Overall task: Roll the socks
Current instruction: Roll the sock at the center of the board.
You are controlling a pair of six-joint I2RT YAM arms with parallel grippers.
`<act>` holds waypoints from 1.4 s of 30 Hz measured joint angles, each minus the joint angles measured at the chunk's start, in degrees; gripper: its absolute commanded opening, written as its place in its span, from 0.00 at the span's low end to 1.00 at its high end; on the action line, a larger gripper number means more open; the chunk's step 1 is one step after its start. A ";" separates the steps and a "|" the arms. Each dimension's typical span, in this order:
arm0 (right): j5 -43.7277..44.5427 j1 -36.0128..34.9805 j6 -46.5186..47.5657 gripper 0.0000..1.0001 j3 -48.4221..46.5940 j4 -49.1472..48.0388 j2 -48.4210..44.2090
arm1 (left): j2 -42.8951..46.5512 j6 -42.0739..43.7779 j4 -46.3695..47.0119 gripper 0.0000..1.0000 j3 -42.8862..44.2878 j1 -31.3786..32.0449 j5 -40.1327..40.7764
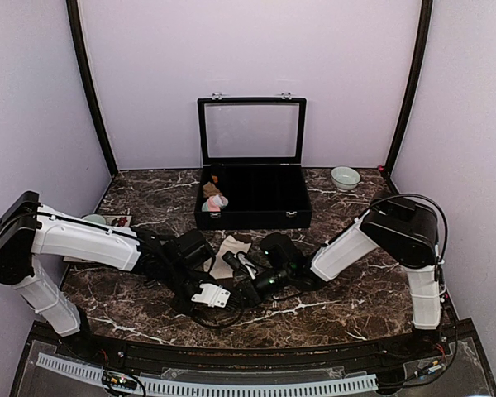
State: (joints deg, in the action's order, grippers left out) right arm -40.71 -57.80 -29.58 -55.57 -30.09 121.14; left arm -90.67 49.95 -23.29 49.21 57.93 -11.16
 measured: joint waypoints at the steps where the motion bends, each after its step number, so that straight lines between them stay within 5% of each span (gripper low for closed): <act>1: -0.13 0.07 -0.09 0.00 0.00 -0.07 0.02 | 0.07 0.00 -0.37 0.59 0.13 0.00 -0.02; 42: -2.40 0.48 -1.42 0.00 1.27 -3.26 0.15 | -3.50 -0.46 -3.34 0.52 2.80 -1.60 -0.22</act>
State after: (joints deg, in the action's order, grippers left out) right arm -43.11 -57.32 -31.00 -54.30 -33.34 121.30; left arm -94.17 49.50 -26.63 52.01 56.34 -11.38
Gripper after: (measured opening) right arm 0.004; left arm 0.529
